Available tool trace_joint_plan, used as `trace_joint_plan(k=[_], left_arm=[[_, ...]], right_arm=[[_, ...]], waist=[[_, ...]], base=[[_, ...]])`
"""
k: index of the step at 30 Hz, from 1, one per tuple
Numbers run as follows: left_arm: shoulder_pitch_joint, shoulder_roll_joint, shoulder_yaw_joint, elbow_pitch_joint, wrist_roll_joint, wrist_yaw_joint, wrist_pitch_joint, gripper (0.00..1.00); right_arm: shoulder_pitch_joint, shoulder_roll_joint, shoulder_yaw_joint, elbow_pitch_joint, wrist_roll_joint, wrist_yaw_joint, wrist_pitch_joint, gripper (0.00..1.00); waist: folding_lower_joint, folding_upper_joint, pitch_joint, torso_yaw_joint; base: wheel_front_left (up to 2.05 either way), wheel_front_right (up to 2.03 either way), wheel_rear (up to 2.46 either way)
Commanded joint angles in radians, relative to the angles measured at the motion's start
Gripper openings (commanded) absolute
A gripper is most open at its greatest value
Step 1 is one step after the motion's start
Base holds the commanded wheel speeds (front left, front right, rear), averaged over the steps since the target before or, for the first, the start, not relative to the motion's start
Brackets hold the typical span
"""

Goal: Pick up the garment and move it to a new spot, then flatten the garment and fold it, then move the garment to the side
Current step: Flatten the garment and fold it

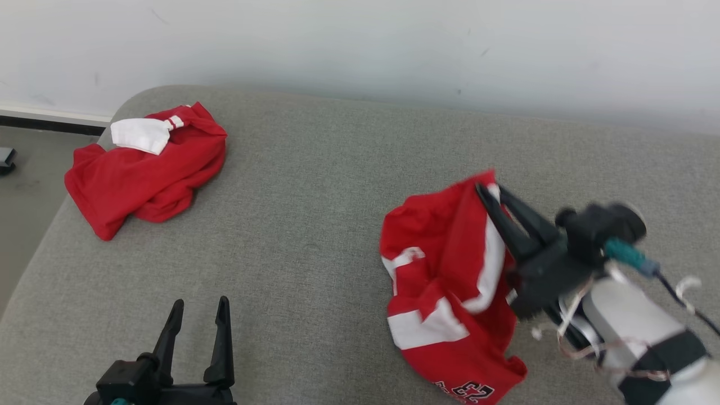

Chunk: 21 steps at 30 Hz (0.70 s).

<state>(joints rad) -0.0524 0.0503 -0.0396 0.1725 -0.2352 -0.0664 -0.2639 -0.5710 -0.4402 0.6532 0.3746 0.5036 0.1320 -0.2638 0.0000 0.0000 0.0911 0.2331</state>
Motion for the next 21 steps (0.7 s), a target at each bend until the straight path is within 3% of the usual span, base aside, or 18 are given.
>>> trace_joint_plan(k=[1,7,13,21], left_arm=[[-0.004,0.000,0.000,0.002,-0.002,-0.001,-0.001,1.00],[-0.010,0.000,-0.011,0.007,-0.006,0.001,-0.001,1.00],[-0.001,0.000,-0.014,0.014,-0.011,0.003,-0.001,1.00],[-0.003,0.000,-0.008,0.013,-0.008,0.000,-0.001,1.00]], right_arm=[[-0.027,0.005,0.004,-0.003,-0.003,-0.003,-0.001,0.00],[-0.252,0.091,0.081,0.014,0.030,-0.003,0.003,0.00],[-0.448,0.230,0.151,0.070,0.077,-0.003,-0.001,0.00],[-0.527,0.310,0.075,0.125,0.093,-0.003,0.000,0.00]], waist=[[0.0000,0.0000,0.001,0.000],[0.0000,0.0000,0.000,0.005],[0.0000,0.0000,-0.014,0.014],[0.0000,0.0000,-0.023,0.012]], base=[[0.00,0.00,0.00],[0.00,0.00,0.00],[0.00,0.00,0.00],[0.00,0.00,0.00]])
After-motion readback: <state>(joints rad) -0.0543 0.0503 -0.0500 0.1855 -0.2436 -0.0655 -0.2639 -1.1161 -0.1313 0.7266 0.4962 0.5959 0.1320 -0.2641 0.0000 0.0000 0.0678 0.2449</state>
